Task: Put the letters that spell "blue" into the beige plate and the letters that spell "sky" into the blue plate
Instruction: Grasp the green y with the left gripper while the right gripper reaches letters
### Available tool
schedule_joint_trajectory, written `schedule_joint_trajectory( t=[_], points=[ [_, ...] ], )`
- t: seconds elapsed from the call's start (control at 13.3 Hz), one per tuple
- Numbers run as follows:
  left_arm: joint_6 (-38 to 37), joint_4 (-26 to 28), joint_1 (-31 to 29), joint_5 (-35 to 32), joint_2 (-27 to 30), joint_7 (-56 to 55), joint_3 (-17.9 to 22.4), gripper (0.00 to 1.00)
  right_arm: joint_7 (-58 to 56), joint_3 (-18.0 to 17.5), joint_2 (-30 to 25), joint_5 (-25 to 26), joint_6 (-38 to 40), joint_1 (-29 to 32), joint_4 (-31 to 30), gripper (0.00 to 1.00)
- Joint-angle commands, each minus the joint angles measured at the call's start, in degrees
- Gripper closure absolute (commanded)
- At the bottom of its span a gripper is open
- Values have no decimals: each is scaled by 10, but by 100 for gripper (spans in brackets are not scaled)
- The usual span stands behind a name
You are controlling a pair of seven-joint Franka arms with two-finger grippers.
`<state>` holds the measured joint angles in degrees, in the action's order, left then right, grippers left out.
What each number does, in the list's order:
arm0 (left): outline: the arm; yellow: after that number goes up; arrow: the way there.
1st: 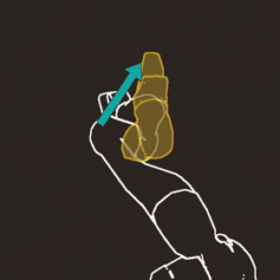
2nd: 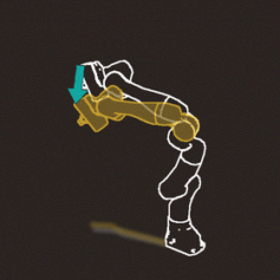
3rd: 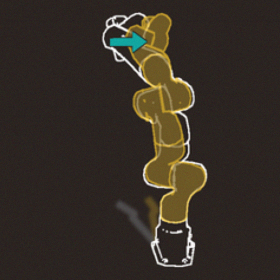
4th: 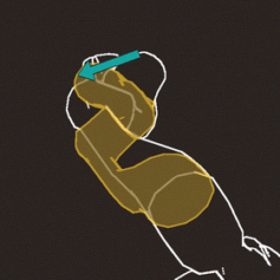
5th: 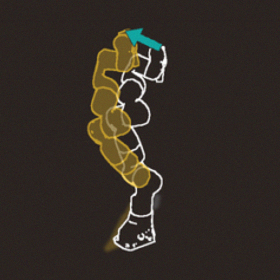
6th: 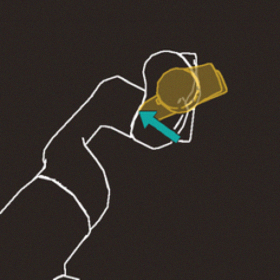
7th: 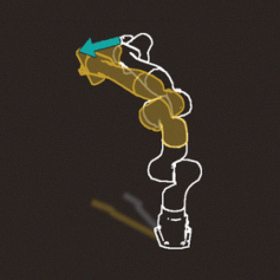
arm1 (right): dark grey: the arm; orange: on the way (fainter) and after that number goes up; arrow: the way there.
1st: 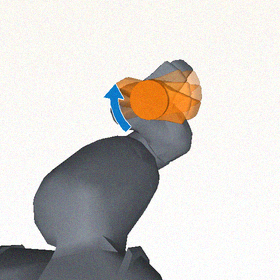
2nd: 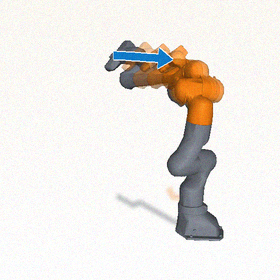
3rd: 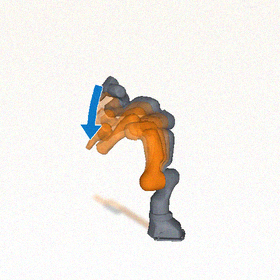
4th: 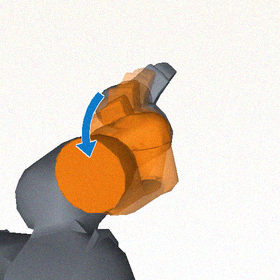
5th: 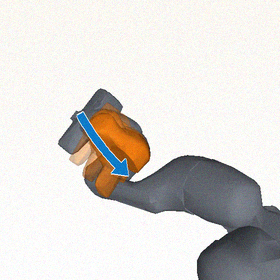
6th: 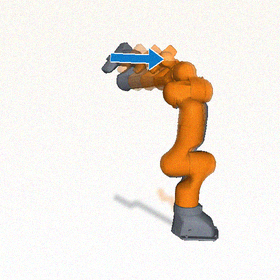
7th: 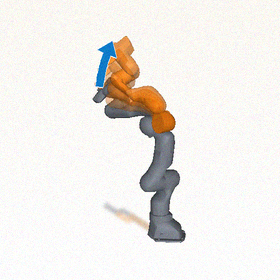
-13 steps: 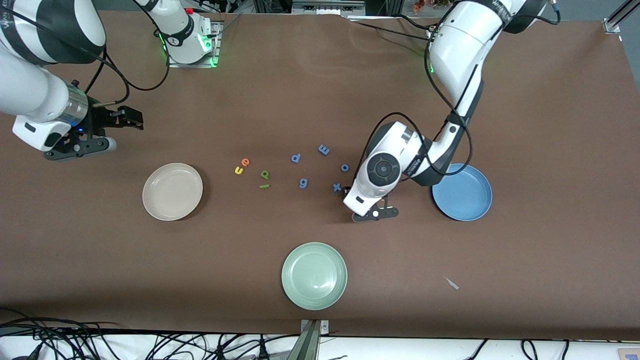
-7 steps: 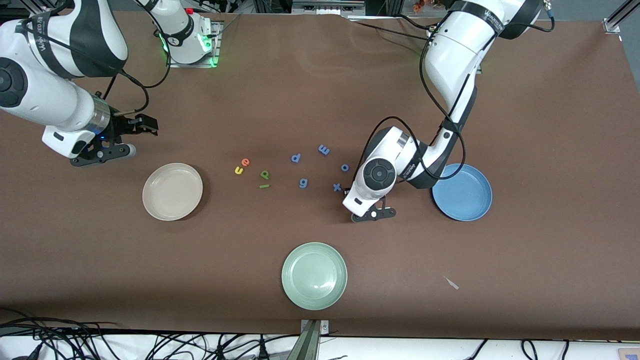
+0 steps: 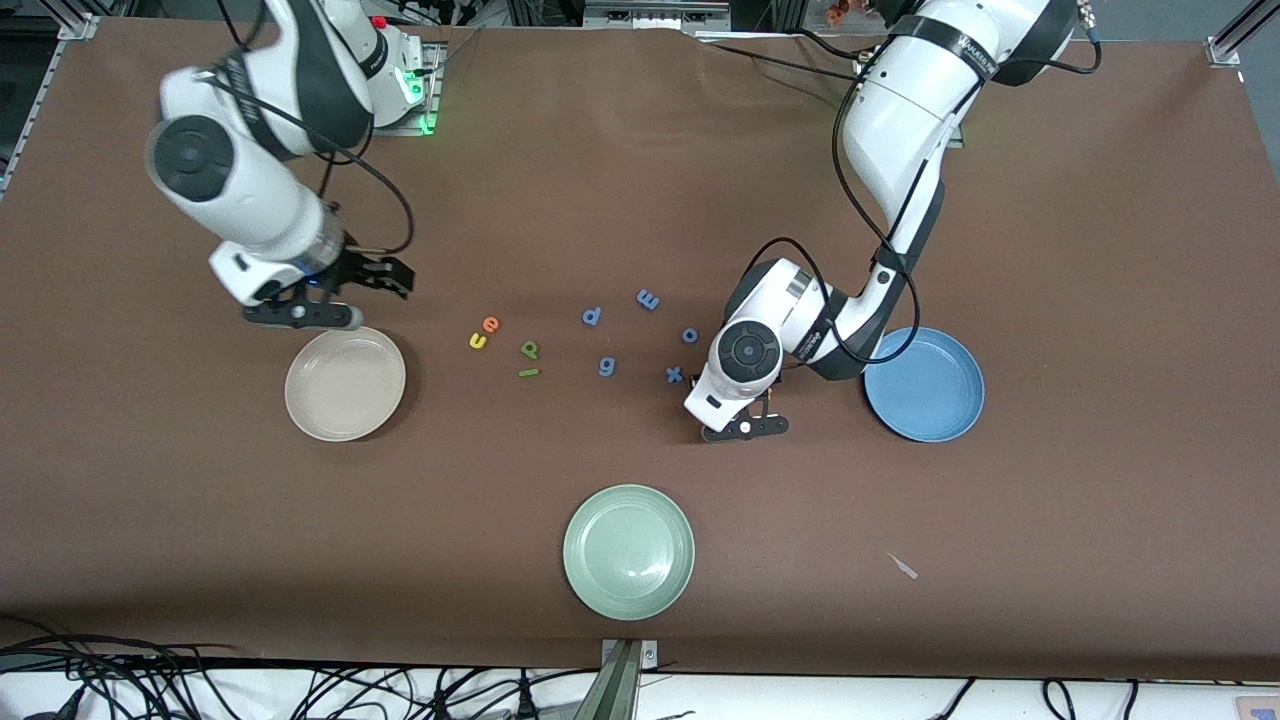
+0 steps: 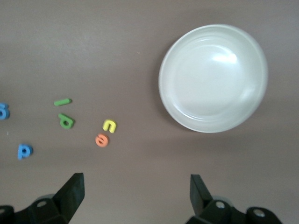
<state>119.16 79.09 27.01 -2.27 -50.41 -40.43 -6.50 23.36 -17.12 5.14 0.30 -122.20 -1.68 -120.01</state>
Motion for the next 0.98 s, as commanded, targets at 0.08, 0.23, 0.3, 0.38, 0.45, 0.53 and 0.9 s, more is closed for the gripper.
schedule_joint_trajectory(
  t=[0.08, 0.23, 0.3, 0.38, 0.45, 0.53, 0.9],
  points=[
    [13, 4, 2, -13, -4, 2, 3, 67, 53, -13, 34, 1, -138, 5, -79, 0],
    [13, 4, 1, -10, -2, 1, 2, 88, 109, -21, 87, 8, -210, 3, -80, 0],
    [13, 4, 1, -9, 0, 1, 2, 97, 131, -21, 112, 21, -242, 3, -79, 0],
    [9, 4, -1, -9, 3, 2, 2, 97, 154, -21, 130, 51, -258, 3, -73, 1],
    [6, 4, -5, -9, 7, 3, 2, 97, 197, -22, 151, 90, -265, 0, -60, 1],
    [1, 4, -6, -9, 14, 2, 2, 97, 251, -22, 171, 131, -264, -22, -44, 1],
    [-102, 0, -47, -13, 70, 110, 4, 97, 343, -21, 200, 210, -265, -40, -34, 1]
  ],
)
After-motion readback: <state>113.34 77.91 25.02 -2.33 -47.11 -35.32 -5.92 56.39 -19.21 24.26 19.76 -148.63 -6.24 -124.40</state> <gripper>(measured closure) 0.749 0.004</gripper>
